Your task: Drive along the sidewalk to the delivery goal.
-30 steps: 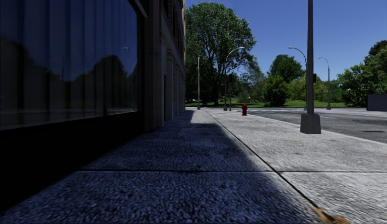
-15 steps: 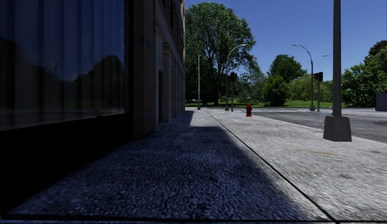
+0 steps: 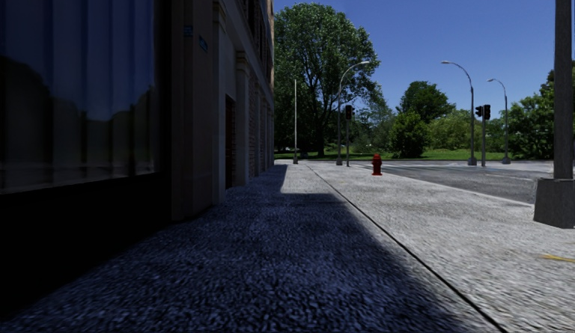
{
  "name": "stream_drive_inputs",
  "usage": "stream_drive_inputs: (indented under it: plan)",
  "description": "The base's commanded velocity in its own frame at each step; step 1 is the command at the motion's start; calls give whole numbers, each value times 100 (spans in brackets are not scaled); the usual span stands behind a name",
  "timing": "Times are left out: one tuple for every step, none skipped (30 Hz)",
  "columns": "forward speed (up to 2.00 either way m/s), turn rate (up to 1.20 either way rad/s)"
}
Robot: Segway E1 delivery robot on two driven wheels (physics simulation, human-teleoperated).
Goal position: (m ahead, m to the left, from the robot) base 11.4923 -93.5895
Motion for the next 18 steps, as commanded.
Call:
stream_drive_inputs:
  plan:
    - [189, -25]
    - [189, -29]
    - [189, -29]
    - [189, -29]
    - [189, -30]
    - [189, -30]
    - [189, -30]
    - [189, -30]
    - [189, -30]
    - [189, -30]
    - [189, -30]
    - [189, -30]
    - [189, -30]
    - [189, -30]
    - [189, -30]
    - [189, -30]
    - [189, -30]
    - [189, -26]
